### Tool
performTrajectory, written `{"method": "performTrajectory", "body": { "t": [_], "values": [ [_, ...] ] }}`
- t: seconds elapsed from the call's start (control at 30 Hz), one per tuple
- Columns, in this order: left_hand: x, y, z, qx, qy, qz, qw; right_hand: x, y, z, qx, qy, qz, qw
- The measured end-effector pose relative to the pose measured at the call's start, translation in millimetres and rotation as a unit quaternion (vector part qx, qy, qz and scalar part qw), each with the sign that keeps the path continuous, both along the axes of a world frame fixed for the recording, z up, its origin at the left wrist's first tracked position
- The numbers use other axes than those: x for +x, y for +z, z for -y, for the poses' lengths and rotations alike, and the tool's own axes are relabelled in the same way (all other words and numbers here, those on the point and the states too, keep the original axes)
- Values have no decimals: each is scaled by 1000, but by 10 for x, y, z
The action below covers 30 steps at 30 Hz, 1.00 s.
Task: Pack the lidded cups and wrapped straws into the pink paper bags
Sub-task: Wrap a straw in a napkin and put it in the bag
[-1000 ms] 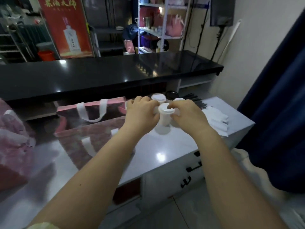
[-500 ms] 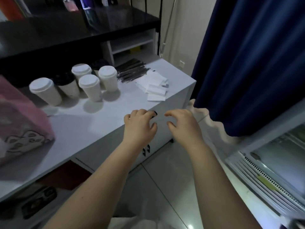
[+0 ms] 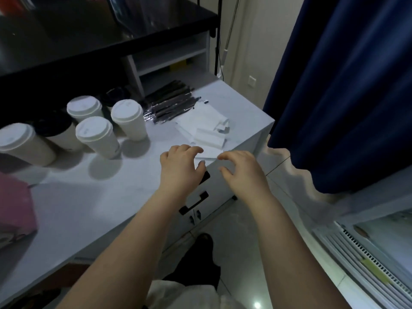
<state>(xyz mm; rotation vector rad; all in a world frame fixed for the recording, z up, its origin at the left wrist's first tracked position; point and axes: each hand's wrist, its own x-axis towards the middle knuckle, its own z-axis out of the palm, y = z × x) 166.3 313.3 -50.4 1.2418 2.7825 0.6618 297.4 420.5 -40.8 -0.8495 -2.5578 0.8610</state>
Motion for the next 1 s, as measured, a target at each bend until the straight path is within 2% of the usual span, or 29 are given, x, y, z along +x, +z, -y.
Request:
{"method": "performTrajectory", "body": {
  "t": [0.27, 0.43, 0.63, 1.0],
  "values": [
    [-1090, -80, -1073, -21, -5, 19, 1000, -1065, -34, -1112, -6, -8, 61, 998],
    [-1477, -242, -1327, -31, 13, 53, 998, -1386, -282, -1448, -20, 21, 119, 992],
    [-1544, -491, -1302, -11, 27, 74, 997, -1667, -517, -1573, 10, 114, 142, 983],
    [-1184, -578, -1090, -9, 174, 68, 982, -1892, -534, -1672, 65, 279, 191, 939]
  ]
}}
